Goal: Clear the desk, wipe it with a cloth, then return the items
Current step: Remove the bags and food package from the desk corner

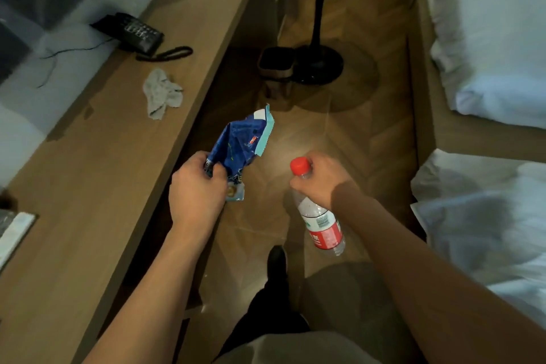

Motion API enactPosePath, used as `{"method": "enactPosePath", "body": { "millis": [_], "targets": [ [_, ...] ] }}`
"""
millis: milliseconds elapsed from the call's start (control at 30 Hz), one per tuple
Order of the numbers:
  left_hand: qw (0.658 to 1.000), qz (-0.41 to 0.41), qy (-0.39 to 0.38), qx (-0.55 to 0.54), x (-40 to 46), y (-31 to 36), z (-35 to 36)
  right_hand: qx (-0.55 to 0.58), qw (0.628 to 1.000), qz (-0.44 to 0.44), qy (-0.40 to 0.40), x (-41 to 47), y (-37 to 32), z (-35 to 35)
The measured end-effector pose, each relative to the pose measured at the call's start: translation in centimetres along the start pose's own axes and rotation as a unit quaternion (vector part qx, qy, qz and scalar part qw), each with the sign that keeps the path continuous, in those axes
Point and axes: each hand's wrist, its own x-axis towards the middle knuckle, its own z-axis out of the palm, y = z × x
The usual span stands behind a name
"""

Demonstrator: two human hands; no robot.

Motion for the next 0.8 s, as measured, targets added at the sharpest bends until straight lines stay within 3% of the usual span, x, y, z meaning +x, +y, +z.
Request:
{"method": "enactPosePath", "body": {
  "millis": [367, 533, 800],
  "targets": [
    [0.997, 0.053, -0.057, 0.003, 16.9, 8.1, 9.2, 0.014, 0.995, 0.077, 0.064, 17.1, 3.1, -8.3],
    [0.996, 0.058, -0.07, 0.006, 23.6, 12.6, 12.5, 0.037, 0.987, 0.088, 0.126, 23.2, 3.4, -12.9],
    [0.991, 0.073, -0.105, 0.028, 31.7, 20.3, 19.8, 0.052, 0.986, 0.079, 0.136, 32.7, 6.7, -19.7]
  ]
}}
